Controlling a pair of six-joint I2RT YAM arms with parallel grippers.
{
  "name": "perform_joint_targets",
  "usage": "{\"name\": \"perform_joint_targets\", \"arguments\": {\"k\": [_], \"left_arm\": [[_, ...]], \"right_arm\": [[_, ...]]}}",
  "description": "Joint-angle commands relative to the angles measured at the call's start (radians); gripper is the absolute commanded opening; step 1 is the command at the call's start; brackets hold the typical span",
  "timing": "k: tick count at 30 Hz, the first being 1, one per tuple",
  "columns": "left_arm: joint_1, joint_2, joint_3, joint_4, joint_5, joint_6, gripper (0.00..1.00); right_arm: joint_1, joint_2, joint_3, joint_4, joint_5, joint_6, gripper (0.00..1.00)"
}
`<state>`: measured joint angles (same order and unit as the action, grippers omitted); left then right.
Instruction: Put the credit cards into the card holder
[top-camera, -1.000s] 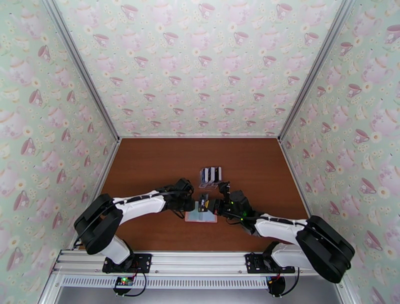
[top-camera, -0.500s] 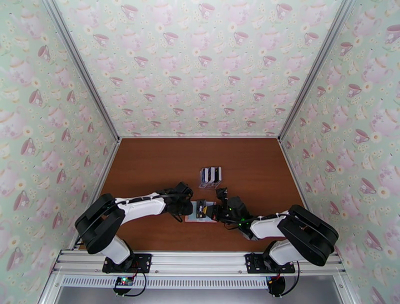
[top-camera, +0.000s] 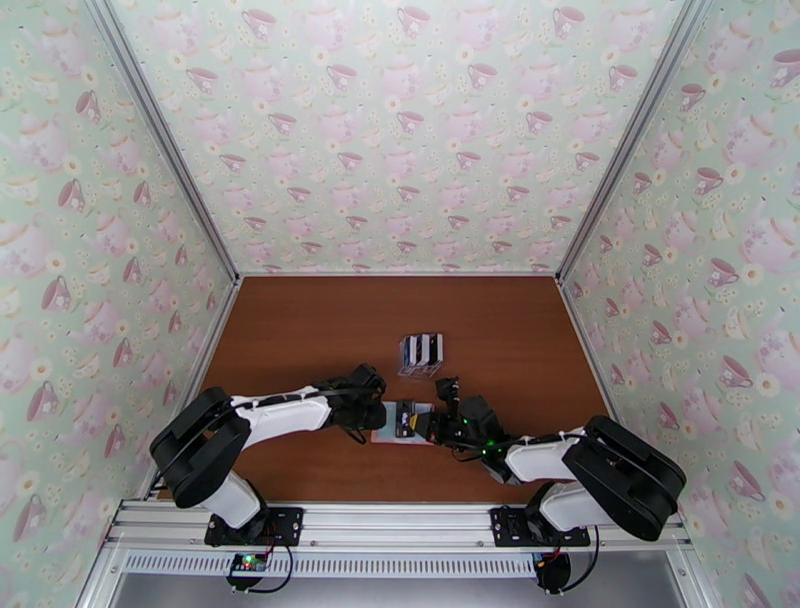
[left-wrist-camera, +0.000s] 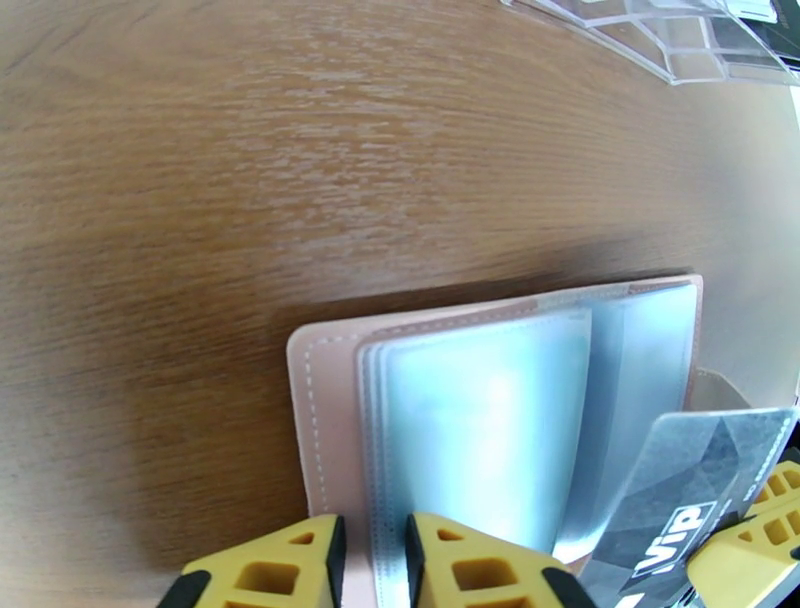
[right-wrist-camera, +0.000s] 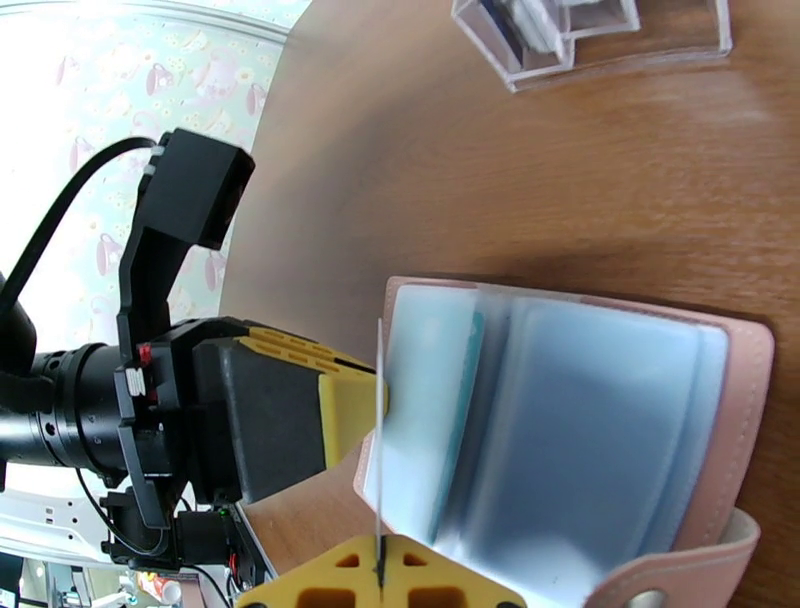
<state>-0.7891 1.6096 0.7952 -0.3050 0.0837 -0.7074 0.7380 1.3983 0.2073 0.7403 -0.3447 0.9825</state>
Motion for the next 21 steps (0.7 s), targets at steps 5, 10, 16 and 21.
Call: {"name": "perform_joint_targets", "arguments": {"k": [5, 10, 16, 21], "left_arm": [[-0.004, 0.013, -0.044, -0.026, -0.007, -0.015, 0.22], [-0.006, 0.011, -0.055, -0.017, -0.001, -0.022, 0.2], [-0.006, 0.007, -0.069, -0.014, -0.002, -0.027, 0.19], [-0.006, 0.007, -0.075, -0.014, -0.006, -0.027, 0.18]], "right_arm": [[-0.018, 0.008, -0.011, -0.039, 0.005, -0.025, 0.0], [-0.022, 0.065, -0.011, 0.021, -0.012, -0.013, 0.0], [-0.031, 0.123, -0.022, 0.101, -0.027, 0.01, 0.0], [-0.036, 0.129, -0.023, 0.11, -0.032, 0.011, 0.0]]}}
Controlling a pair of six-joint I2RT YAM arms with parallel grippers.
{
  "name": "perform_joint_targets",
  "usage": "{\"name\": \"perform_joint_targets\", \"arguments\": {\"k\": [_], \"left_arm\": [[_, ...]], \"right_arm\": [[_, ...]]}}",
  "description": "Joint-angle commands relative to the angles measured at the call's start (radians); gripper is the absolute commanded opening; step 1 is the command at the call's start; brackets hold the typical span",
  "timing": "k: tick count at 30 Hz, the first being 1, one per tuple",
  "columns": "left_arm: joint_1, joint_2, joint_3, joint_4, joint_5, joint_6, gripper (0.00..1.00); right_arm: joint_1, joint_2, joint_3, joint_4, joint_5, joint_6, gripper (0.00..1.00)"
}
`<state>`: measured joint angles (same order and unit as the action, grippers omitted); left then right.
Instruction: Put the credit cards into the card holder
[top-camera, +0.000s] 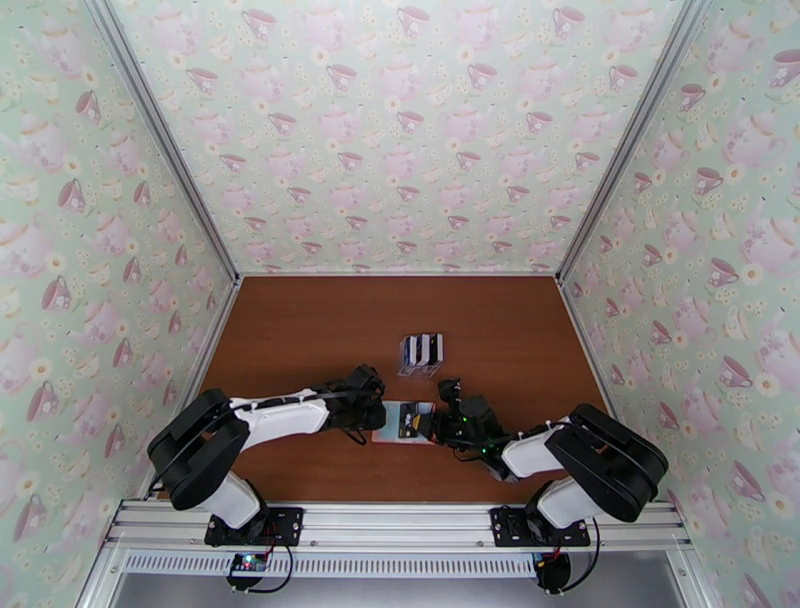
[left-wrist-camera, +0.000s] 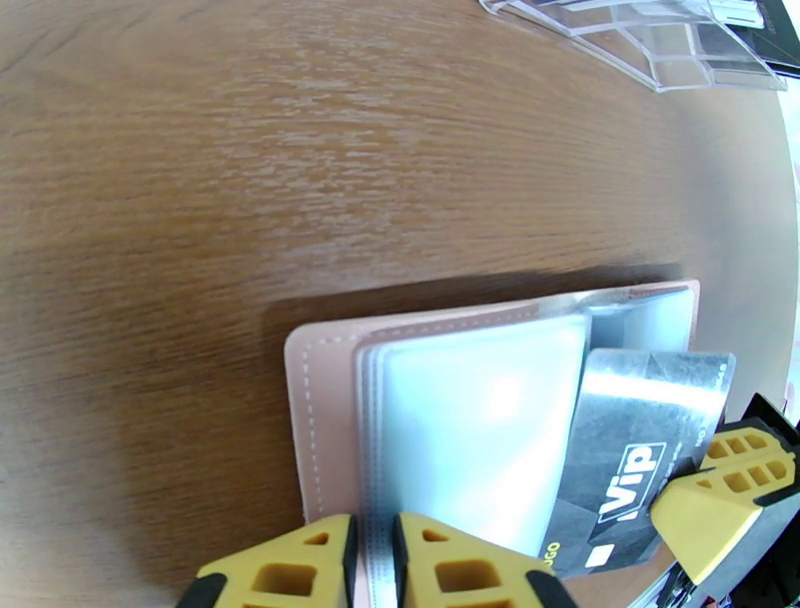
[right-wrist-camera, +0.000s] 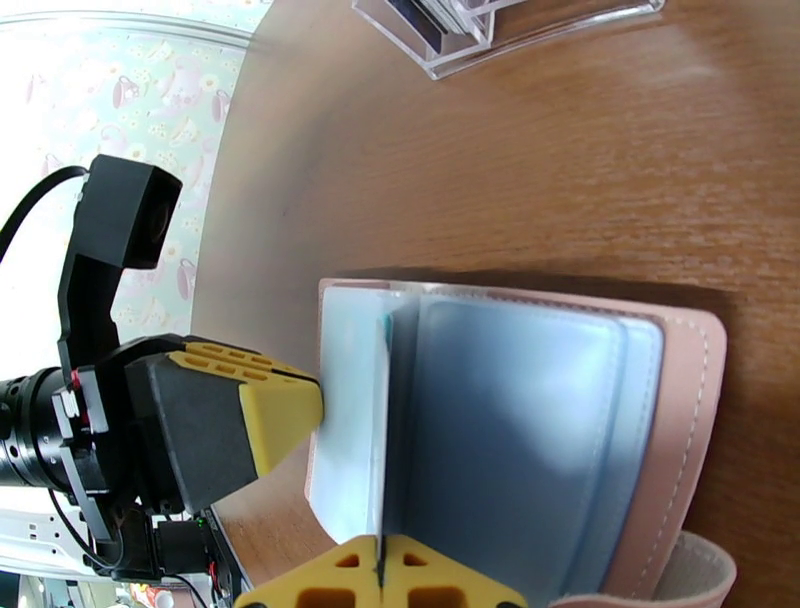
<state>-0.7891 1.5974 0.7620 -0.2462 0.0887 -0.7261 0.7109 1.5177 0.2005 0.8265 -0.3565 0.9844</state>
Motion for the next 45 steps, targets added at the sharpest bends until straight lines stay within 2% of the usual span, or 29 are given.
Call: {"name": "perform_joint_targets", "arguments": {"k": [1, 12, 29, 45], "left_arm": [[-0.006, 0.018, -0.043, -0.073, -0.01, -0.009, 0.18], [-0.006, 0.018, -0.052, -0.071, -0.01, -0.013, 0.16], [-0.006, 0.026, -0.06, -0.057, -0.01, -0.02, 0.15], [-0.006, 0.023, -0.06, -0.054, -0.01, -0.025, 0.15]], "right_arm": [[-0.012, 0.008, -0.019, 0.022, -0.022, 0.009, 0.0], [-0.054, -0.061, -0.016, -0.06, -0.05, -0.02, 0.0], [-0.055, 0.037, 0.007, 0.071, -0.109, 0.028, 0.0], [-0.055, -0.04, 0.02, -0.01, -0.111, 0.022, 0.0]]}}
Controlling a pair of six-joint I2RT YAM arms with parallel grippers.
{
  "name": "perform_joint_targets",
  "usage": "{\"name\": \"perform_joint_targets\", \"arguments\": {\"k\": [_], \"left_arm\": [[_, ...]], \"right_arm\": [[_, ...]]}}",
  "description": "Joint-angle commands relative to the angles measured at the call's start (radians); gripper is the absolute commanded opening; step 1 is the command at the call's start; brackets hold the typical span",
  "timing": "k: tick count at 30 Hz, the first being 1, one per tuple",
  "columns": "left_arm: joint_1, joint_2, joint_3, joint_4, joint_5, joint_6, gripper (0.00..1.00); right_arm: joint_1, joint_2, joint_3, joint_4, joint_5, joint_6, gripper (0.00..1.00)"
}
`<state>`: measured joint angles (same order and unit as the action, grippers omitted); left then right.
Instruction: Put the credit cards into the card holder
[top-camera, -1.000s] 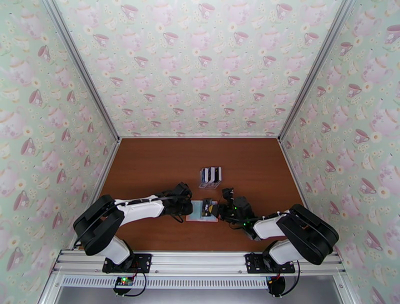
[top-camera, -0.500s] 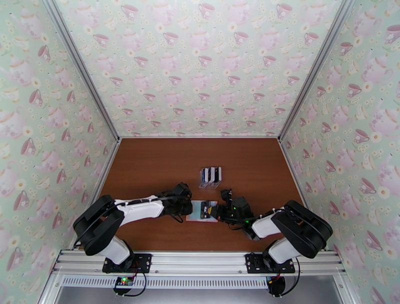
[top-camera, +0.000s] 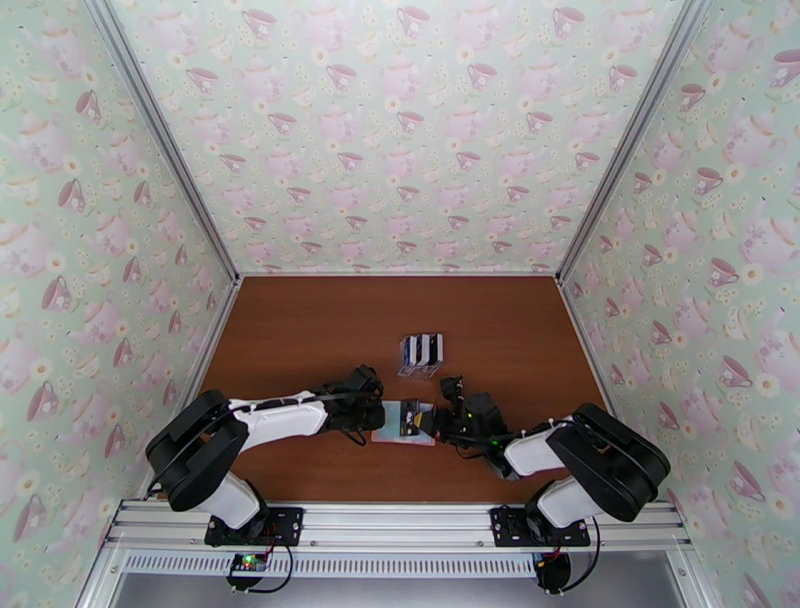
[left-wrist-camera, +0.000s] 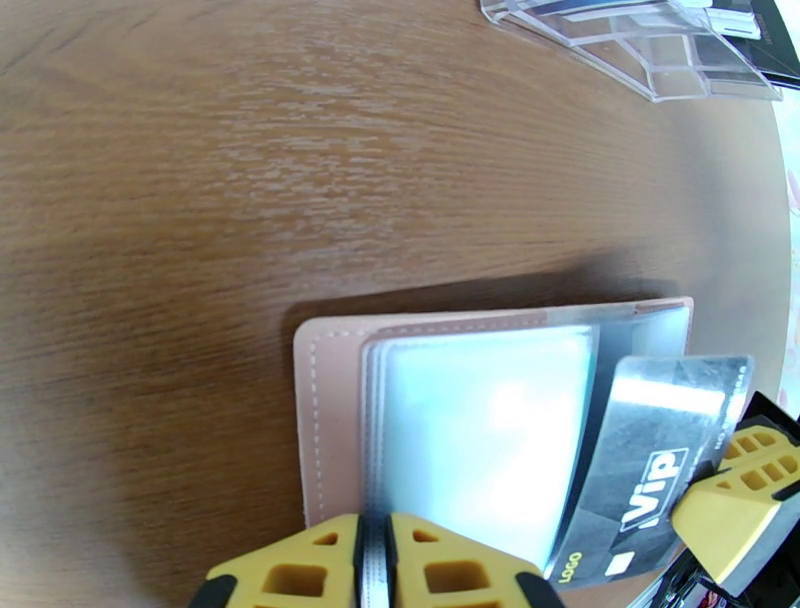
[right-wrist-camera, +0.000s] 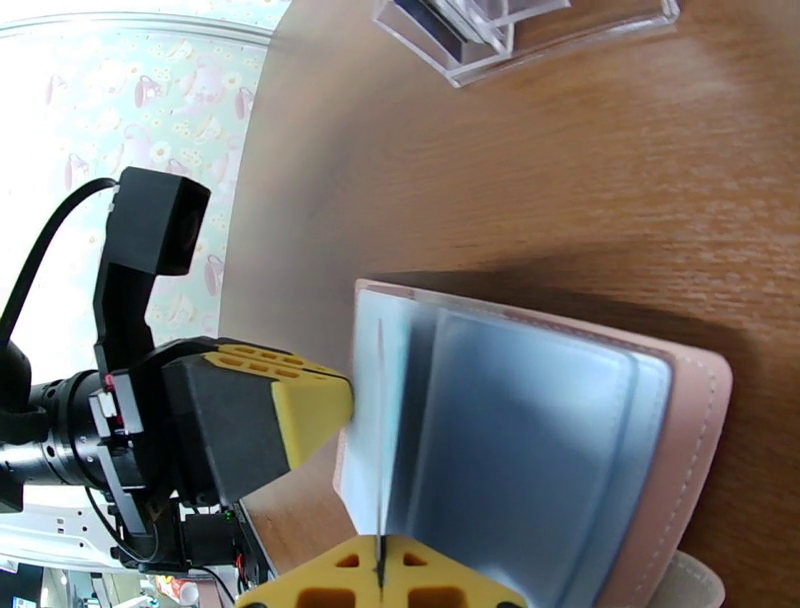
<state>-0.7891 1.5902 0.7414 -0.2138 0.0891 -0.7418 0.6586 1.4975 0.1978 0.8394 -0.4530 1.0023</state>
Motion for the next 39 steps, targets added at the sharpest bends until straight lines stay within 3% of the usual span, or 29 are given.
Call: {"name": "perform_joint_targets", "arguments": {"k": [1, 39], "left_arm": [[-0.005, 0.032, -0.039, -0.086, -0.011, -0.011, 0.15], [-0.006, 0.021, -0.043, -0.086, -0.012, -0.018, 0.15]], "right_arm": [[-0.002, -0.023, 0.023, -0.029, -0.013, 0.001, 0.0], [-0.002, 0.08, -0.012, 0.075, 0.059, 0.062, 0.0]]}}
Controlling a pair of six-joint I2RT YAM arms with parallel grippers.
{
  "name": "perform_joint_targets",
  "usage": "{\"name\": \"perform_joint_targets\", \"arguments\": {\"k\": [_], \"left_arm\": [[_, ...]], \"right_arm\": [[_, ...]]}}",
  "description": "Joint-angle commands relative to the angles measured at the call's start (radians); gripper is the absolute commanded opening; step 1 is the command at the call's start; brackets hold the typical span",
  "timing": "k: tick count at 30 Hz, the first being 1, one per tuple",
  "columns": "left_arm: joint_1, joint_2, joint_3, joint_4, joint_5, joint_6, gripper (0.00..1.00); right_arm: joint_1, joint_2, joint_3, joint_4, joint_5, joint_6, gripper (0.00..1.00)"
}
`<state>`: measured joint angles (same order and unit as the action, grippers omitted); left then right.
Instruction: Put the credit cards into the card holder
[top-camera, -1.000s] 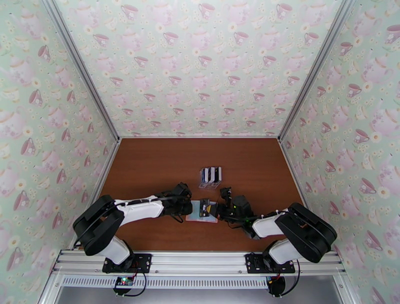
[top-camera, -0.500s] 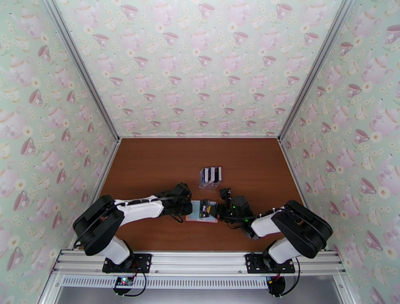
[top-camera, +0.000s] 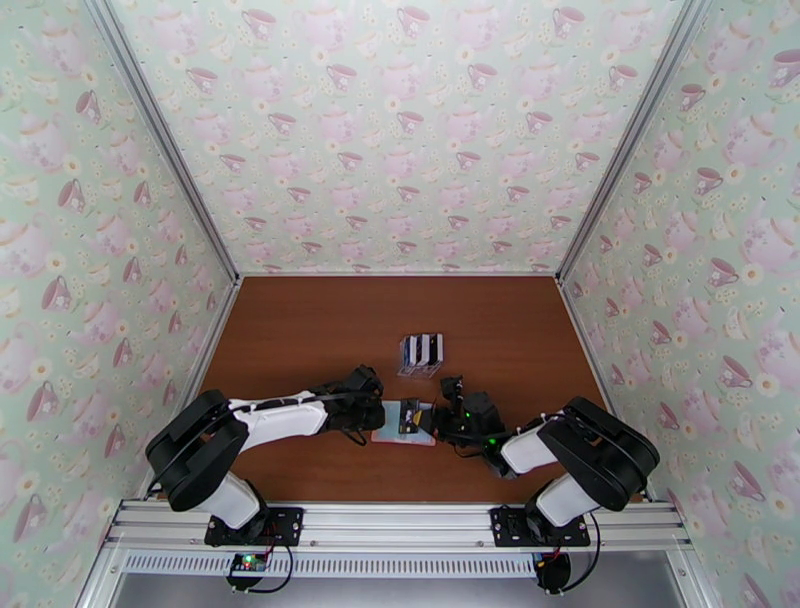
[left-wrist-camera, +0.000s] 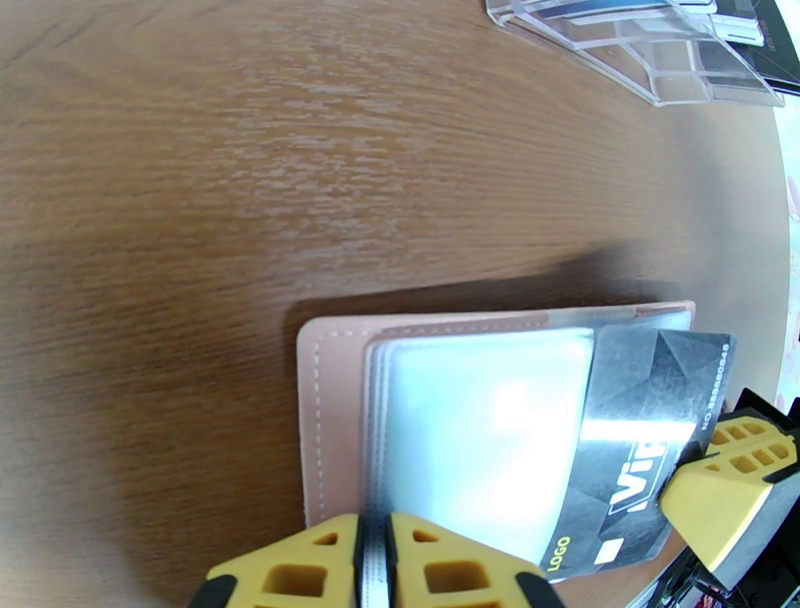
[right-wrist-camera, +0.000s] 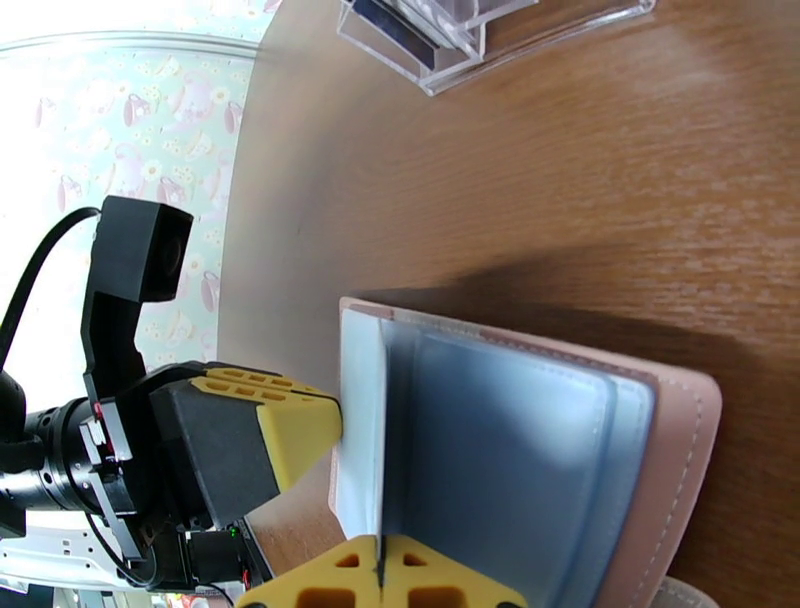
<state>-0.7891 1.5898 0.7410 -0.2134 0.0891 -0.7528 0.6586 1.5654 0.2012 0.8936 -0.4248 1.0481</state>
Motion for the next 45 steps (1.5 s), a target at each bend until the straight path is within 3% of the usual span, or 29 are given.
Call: {"name": "perform_joint_targets", "arguments": {"k": [1, 30, 45], "left_arm": [[-0.006, 0.02, -0.043, -0.086, -0.012, -0.006, 0.15], [-0.009, 0.019, -0.055, -0.07, -0.009, -0.017, 0.16], [-0.021, 0.015, -0.068, -0.055, -0.006, -0.033, 0.16]], "right_arm": [[-0.001, 0.012, -0.016, 0.019, 0.031, 0.016, 0.0], [0.06, 0.108, 0.011, 0.1, 0.034, 0.049, 0.0], [0.075, 0.234, 0.041, 0.216, 0.017, 0.092, 0.0]]}}
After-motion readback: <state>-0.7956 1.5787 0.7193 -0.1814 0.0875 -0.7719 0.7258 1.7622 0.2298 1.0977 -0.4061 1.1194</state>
